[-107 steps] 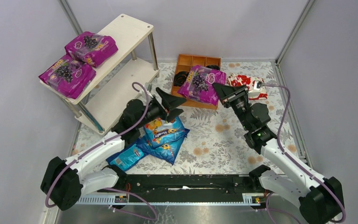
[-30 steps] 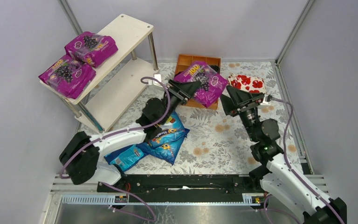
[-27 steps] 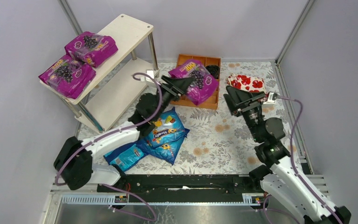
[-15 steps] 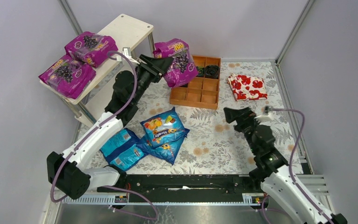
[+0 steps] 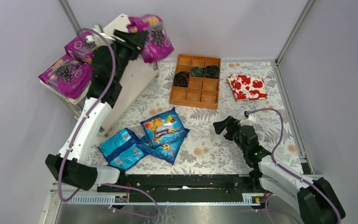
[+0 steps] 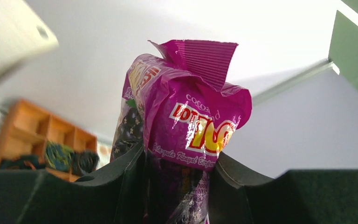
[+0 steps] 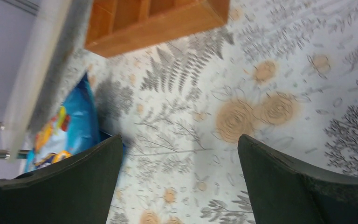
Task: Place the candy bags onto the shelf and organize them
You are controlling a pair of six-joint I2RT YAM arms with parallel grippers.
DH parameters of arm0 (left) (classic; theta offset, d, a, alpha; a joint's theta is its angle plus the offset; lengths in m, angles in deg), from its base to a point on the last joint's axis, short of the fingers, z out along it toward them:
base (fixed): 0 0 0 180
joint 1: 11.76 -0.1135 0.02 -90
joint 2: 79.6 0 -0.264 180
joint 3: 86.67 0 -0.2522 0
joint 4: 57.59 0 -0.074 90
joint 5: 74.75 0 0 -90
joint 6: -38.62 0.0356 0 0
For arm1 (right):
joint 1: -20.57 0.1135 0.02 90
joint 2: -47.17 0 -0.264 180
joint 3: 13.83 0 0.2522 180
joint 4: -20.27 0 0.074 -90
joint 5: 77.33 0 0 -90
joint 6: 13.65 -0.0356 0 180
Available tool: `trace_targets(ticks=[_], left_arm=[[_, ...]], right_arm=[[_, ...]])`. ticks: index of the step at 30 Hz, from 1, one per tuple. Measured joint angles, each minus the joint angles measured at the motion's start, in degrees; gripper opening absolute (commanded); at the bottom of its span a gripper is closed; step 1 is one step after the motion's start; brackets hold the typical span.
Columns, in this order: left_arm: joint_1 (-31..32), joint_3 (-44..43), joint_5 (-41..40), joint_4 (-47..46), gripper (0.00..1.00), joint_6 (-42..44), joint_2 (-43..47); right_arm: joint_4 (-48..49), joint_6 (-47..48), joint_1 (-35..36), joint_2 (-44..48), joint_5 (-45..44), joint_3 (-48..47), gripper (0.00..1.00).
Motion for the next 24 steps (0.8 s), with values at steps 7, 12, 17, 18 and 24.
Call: trace_targets(ticks=[7,12,17,18,24], left_arm=[[-12.9,-14.1,-0.1,2.3,0.44,-2.3,-6.8],[-18.3,-24.7,1.1,3.8,0.42,-5.9,-15.7],[-20.2,-33.8,2.0,5.4,0.41,-8.5,-26.1],[-20.3,-34.6,1.9,6.2,0.41,-8.7,-27.6],[-20.7,-38.4,0.9,13.1,0.42,-10.0,-33.6]], right_arm=[[6.8,1.6,0.0,-5.5,1.5,4.0,1.00],[11.1,2.2,0.0,-5.7,2.3,4.3,1.00],[12.4,2.4,0.0,-5.4,3.0,5.1,1.00],[12.5,2.4,0.0,-5.4,3.0,5.1,1.00],[13.0,2.5,0.0,-5.7,3.1,5.3,1.00]])
